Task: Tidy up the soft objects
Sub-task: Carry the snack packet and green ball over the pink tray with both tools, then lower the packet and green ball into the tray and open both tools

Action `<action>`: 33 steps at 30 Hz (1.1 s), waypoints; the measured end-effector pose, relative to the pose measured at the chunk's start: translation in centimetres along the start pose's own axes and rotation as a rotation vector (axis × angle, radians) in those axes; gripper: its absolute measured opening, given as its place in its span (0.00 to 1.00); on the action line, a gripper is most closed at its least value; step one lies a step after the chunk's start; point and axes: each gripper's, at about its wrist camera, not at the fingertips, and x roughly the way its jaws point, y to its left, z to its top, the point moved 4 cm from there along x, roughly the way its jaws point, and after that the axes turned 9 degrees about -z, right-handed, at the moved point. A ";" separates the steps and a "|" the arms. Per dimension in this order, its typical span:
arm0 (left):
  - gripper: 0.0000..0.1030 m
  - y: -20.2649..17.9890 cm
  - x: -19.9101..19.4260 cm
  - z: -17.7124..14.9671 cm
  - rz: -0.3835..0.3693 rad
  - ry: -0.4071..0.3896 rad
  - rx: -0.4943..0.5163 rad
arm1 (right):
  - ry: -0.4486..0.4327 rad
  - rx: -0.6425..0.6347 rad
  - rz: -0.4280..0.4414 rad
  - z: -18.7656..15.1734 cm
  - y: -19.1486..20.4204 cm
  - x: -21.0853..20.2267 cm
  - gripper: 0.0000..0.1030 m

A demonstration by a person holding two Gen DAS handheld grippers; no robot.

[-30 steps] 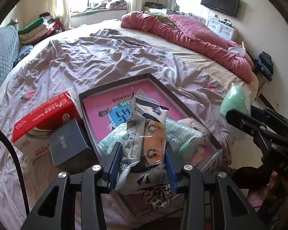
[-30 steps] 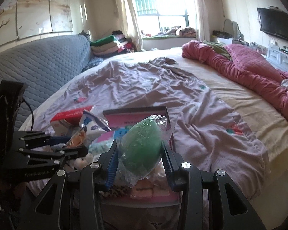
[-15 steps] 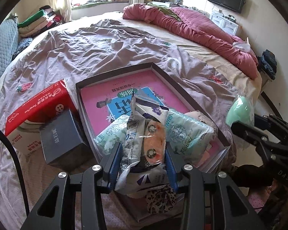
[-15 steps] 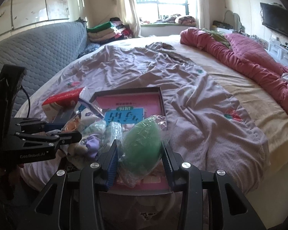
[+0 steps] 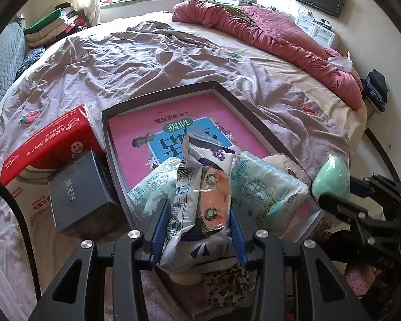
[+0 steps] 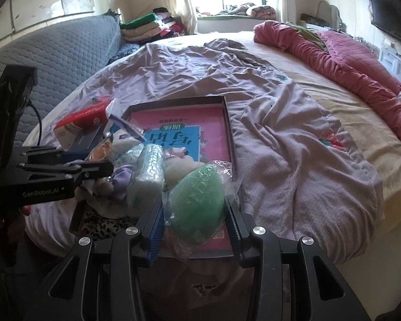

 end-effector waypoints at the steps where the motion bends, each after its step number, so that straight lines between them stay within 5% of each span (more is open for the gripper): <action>1: 0.41 0.1 0.0 0.1 -0.001 -0.001 -0.001 | 0.008 -0.008 0.005 -0.1 0.2 0.2 0.42; 13: 0.41 0.5 0.4 0.4 -0.036 0.001 -0.027 | 0.055 -0.062 0.028 -1.4 2.0 2.5 0.42; 33: 0.42 0.4 0.9 0.3 -0.045 0.012 -0.026 | -0.061 -0.062 -0.037 -0.9 1.6 3.7 0.42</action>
